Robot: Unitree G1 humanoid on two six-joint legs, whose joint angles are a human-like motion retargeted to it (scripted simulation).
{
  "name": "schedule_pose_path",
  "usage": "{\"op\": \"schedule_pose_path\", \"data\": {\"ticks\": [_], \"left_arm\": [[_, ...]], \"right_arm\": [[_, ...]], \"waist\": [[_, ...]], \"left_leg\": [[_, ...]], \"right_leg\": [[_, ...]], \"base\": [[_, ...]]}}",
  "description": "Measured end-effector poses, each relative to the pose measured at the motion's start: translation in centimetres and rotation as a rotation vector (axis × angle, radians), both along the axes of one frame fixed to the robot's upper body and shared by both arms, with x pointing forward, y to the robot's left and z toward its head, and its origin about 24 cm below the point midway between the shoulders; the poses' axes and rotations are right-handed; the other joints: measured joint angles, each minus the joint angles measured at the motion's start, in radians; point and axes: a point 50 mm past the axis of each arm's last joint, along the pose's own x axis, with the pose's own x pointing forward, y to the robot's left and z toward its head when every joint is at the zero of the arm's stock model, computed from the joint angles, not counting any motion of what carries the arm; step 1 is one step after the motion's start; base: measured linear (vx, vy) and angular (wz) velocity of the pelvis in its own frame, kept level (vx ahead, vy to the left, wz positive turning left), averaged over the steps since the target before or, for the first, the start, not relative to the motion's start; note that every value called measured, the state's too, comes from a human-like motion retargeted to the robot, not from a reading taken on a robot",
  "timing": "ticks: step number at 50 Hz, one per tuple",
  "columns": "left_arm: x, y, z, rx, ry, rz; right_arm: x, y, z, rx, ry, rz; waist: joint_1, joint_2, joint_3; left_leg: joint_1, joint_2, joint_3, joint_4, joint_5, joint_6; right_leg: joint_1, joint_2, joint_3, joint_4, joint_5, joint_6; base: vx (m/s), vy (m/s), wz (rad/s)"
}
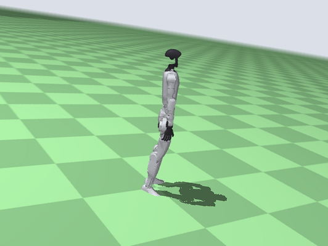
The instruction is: In place motions
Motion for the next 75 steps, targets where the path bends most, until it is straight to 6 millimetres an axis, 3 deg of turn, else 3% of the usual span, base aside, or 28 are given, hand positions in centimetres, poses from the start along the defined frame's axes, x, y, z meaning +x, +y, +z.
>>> {"op": "schedule_pose_path", "data": {"ticks": [75], "left_arm": [[-0.15, -0.25, -0.03, 0.001, -0.001, 0.013]], "right_arm": [[-0.22, 0.26, -0.02, 0.021, 0.024, 0.011]], "waist": [[-0.006, 0.005, -0.005]], "left_leg": [[-0.001, -0.001, 0.004, 0.002, -0.006, 0.001]], "right_leg": [[-0.002, -0.003, -0.002, 0.000, 0.004, 0.000]], "base": [[0.00, 0.00, 0.00]]}}
